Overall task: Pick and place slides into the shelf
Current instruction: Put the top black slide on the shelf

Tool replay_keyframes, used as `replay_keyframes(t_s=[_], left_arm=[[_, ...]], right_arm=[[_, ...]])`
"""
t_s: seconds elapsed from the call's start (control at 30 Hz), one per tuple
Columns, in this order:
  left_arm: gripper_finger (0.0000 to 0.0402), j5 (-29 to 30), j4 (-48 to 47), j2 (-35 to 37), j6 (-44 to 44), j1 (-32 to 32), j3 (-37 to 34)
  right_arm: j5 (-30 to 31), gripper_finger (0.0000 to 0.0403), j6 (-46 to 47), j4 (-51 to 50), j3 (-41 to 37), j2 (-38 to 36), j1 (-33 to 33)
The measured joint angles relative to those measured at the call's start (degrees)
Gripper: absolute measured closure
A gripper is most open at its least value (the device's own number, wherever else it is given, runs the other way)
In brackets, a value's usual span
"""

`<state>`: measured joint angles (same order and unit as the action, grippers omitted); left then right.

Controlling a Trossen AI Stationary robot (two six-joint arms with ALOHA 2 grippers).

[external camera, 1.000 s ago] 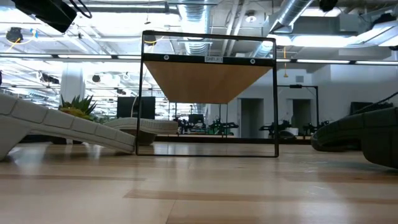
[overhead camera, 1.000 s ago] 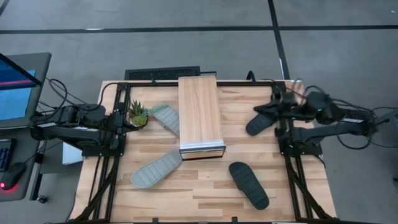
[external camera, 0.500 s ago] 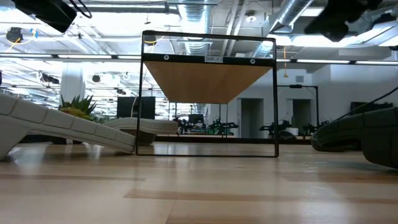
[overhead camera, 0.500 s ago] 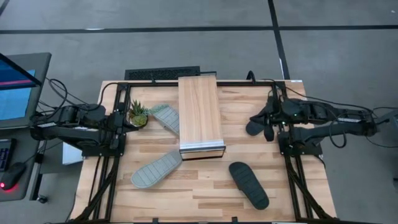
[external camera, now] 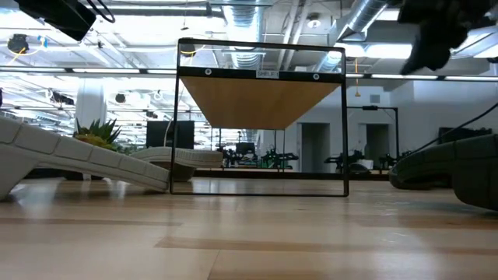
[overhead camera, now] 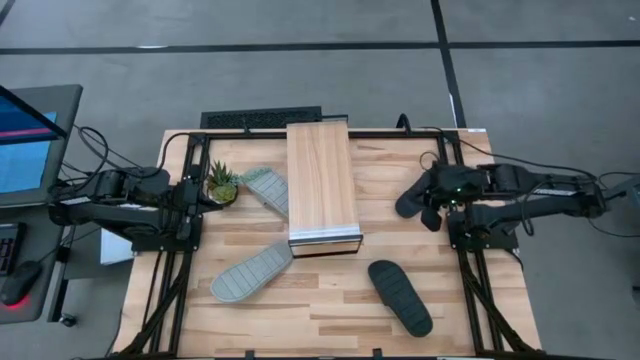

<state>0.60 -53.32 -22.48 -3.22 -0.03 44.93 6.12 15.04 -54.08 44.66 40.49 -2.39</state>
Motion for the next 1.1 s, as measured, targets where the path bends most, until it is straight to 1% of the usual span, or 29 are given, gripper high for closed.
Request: replay_keyframes(t_s=[0.13,0.33,0.67,0.73,0.9,0.97,1.1], left_arm=[[0.0401,0.0,0.0,0.0,0.0,0.0,0.0],[0.0401,0.0,0.0,0.0,0.0,0.0,0.0],[0.0401,0.0,0.0,0.0,0.0,0.0,0.0],[0.0401,0.0,0.0,0.0,0.0,0.0,0.0],[0.0401,0.0,0.0,0.0,0.0,0.0,0.0],[0.0401,0.0,0.0,0.0,0.0,0.0,0.0],[0.0401,0.0,0.0,0.0,0.0,0.0,0.0]], right_arm=[[0.0,0.0403,1.9,-5.7,0.0,1.7,0.1],[0.2,0.0403,9.9,-12.5,0.0,2.8,0.1],[5.9,0.0403,34.7,-22.9,0.0,2.8,0.0],[6.0,0.0403,36.8,-23.3,0.0,2.8,0.0],[6.1,0.0403,37.1,-23.5,0.0,2.8,0.0],[8.0,0.0403,38.0,-24.4,0.0,2.8,0.0],[15.3,0.0403,43.2,-30.5,0.0,2.8,-0.1]])
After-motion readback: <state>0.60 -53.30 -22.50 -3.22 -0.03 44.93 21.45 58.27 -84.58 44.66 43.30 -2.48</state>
